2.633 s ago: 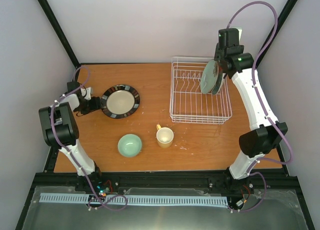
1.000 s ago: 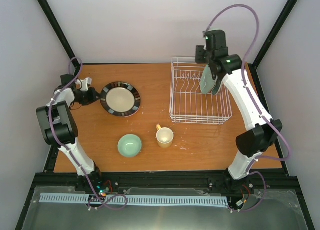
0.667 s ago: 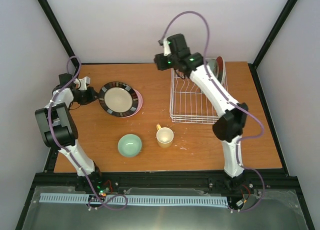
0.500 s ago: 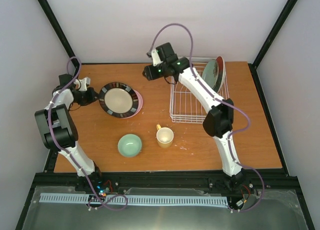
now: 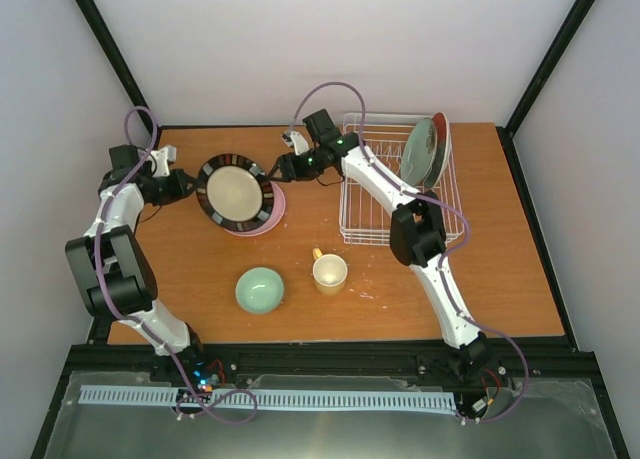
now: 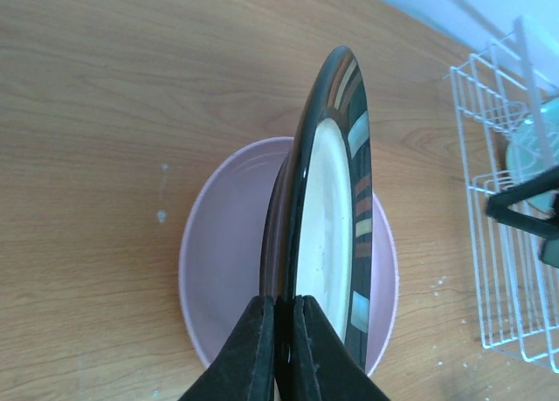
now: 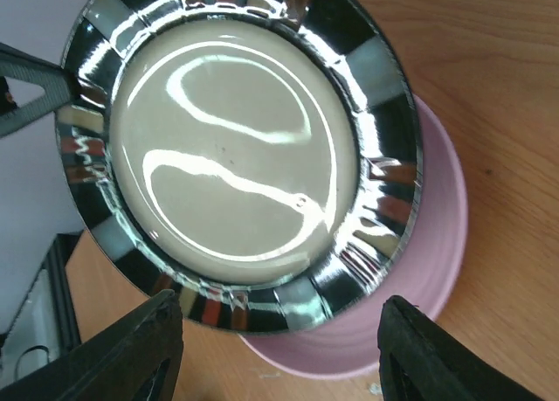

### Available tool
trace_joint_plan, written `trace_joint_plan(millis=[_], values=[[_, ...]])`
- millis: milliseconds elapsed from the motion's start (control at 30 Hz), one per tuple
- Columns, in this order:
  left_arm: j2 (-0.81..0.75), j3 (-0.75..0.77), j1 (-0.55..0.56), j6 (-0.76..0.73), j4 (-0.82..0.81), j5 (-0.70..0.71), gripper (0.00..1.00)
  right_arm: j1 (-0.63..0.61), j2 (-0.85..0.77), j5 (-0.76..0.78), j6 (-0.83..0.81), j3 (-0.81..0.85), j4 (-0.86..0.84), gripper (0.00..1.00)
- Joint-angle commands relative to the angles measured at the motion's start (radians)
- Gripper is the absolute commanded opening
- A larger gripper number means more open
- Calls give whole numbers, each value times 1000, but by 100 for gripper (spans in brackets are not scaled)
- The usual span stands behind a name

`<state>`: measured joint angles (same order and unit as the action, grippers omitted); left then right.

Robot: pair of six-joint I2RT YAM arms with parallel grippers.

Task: Load the mixed dishes into the dish rack

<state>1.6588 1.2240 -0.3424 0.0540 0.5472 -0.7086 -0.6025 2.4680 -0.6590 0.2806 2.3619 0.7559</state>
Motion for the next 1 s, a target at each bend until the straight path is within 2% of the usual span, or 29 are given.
trace_joint_plan(millis=[0, 167, 300, 500, 667, 833, 967], values=[[-67, -27, 2, 49, -141, -231, 1, -7, 34, -107, 53, 35, -108, 61], [-99, -99, 2, 53, -202, -320, 1, -13, 59, -123, 70, 39, -154, 61], [-114, -126, 2, 26, -195, -354, 1, -14, 61, -98, 24, 45, -113, 61], [-102, -102, -6, -49, -129, -391, 1, 2, -14, 54, -84, 6, -9, 61], [-75, -109, -70, -54, -158, -529, 1, 31, -79, 157, -107, -21, -4, 61], [-11, -82, -101, -56, -172, -655, 0, 67, -120, 148, -97, -27, -12, 63], [22, -60, -102, -54, -170, -724, 1, 86, -96, 50, -60, -19, -18, 63]])
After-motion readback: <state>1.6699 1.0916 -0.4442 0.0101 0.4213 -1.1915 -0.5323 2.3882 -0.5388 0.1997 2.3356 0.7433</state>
